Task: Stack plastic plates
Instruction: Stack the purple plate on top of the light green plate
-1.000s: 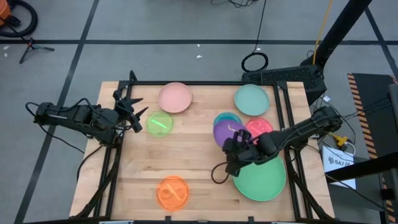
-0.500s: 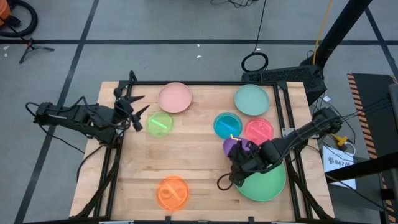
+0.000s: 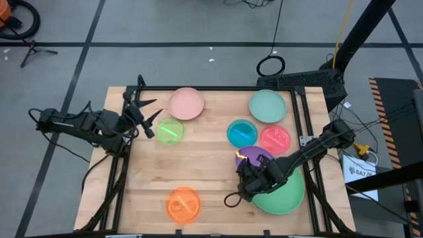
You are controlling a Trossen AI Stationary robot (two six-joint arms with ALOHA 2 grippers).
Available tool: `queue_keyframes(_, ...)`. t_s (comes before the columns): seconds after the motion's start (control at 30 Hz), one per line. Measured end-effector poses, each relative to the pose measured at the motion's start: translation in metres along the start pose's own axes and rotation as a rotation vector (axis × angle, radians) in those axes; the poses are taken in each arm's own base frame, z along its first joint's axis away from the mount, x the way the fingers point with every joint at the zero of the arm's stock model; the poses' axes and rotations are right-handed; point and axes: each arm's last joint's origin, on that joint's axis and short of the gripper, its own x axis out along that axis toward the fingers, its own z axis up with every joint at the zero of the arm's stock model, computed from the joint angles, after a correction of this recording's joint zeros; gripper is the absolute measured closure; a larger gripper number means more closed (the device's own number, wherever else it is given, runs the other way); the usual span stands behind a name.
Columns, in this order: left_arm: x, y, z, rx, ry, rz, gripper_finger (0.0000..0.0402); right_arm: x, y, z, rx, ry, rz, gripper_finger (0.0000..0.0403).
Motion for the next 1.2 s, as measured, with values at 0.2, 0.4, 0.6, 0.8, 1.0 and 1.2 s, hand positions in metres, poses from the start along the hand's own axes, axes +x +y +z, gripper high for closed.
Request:
queue_keyframes(0.2,0.005,-0.005,0.004,0.043,-0.01,0.003,0.0199,0.008,0.004,0.0,-0.001,0.005,-0.01,0.0394)
queue_keyframes(0.4,0.009,-0.009,0.005,0.071,-0.009,0.004,0.0199,0.008,0.005,0.001,0.022,0.003,-0.006,0.0394)
queue_keyframes(0.6,0.009,-0.009,0.005,0.069,-0.01,0.004,0.0199,0.008,0.005,0.001,0.028,0.003,-0.003,0.0394)
queue_keyframes(0.8,0.009,-0.009,0.005,0.063,-0.009,0.004,0.0199,0.008,0.005,0.0,0.009,0.041,0.015,0.0394)
queue_keyframes(1.0,0.009,-0.009,0.005,0.061,-0.009,0.004,0.0199,0.004,0.002,-0.005,0.045,0.107,0.017,0.0394)
queue_keyframes(1.2,0.009,-0.009,0.005,0.06,-0.009,0.004,0.0199,-0.003,0.005,-0.011,0.116,0.223,0.077,0.0394)
